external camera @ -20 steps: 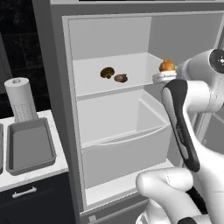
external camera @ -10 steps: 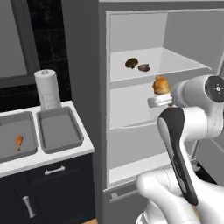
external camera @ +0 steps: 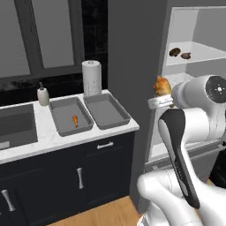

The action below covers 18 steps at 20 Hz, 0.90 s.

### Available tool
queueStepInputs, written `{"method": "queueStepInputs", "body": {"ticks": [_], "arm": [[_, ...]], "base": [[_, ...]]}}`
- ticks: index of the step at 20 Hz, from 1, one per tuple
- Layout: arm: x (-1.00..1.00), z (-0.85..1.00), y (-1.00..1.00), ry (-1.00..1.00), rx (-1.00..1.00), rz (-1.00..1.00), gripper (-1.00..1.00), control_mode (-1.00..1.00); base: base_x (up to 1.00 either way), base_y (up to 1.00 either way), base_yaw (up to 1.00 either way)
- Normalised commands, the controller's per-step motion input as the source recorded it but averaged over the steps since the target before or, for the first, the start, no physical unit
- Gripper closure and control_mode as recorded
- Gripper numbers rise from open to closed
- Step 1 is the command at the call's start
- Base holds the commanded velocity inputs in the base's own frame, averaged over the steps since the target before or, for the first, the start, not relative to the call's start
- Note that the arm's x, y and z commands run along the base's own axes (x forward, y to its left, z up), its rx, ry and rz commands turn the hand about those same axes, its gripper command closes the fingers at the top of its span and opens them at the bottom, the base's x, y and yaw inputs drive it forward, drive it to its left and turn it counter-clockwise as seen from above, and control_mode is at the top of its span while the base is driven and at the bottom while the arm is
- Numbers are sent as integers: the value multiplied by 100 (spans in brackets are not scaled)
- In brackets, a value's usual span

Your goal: Place one mushroom and one chicken drumstick in each tupperware on the nearby counter, to pack two identical lunches.

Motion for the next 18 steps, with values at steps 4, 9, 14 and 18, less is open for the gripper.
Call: {"method": "queueStepInputs", "body": {"ticks": [4, 9, 14, 18], "arm": [[0, 0, 0, 0, 0, 0, 100, 100], [0, 0, 0, 0, 0, 0, 100, 100], [0, 0, 0, 0, 0, 0, 100, 100], [67, -44, -4, 15, 1, 0, 100, -100]], "base": [[47, 94, -8], [92, 9, 0], [89, -3, 0], [0, 0, 0]]}}
